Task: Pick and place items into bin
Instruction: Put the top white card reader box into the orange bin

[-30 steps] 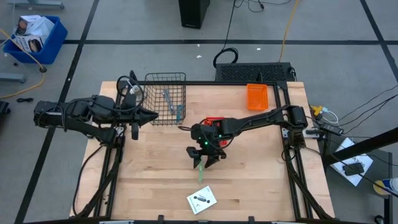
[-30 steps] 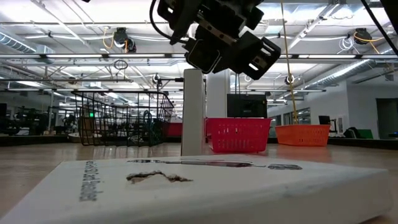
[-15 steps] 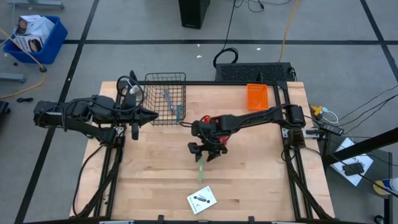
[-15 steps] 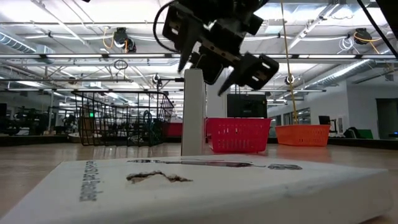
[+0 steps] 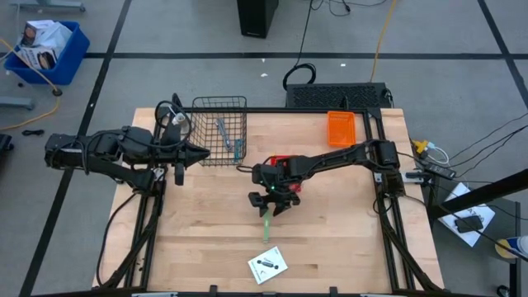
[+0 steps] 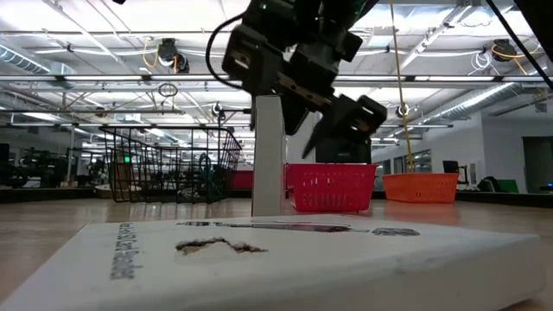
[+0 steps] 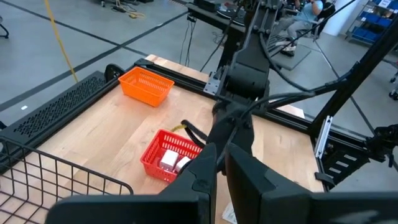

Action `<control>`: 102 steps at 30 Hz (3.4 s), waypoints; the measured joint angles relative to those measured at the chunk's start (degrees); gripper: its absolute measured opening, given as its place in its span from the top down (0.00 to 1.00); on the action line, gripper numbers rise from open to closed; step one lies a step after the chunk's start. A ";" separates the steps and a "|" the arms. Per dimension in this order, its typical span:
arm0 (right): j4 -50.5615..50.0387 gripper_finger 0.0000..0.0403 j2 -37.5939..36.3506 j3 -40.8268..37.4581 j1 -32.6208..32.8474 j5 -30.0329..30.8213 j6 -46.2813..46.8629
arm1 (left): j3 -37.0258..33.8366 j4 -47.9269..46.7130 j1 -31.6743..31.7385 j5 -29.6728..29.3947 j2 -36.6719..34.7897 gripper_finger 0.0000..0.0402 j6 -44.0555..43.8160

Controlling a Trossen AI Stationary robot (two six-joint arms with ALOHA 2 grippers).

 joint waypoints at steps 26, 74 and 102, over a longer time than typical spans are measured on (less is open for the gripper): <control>-6.07 0.92 -9.73 0.09 -2.21 3.17 -16.85 | 0.00 0.06 0.00 0.02 0.11 0.91 -3.05; -37.67 0.91 -18.24 -0.13 -64.27 21.80 -71.57 | -0.07 1.30 0.00 -11.02 4.76 0.91 -14.69; -46.36 0.55 -16.90 -0.13 -67.59 23.10 -73.79 | -0.04 2.27 0.02 -13.48 4.72 0.91 -19.52</control>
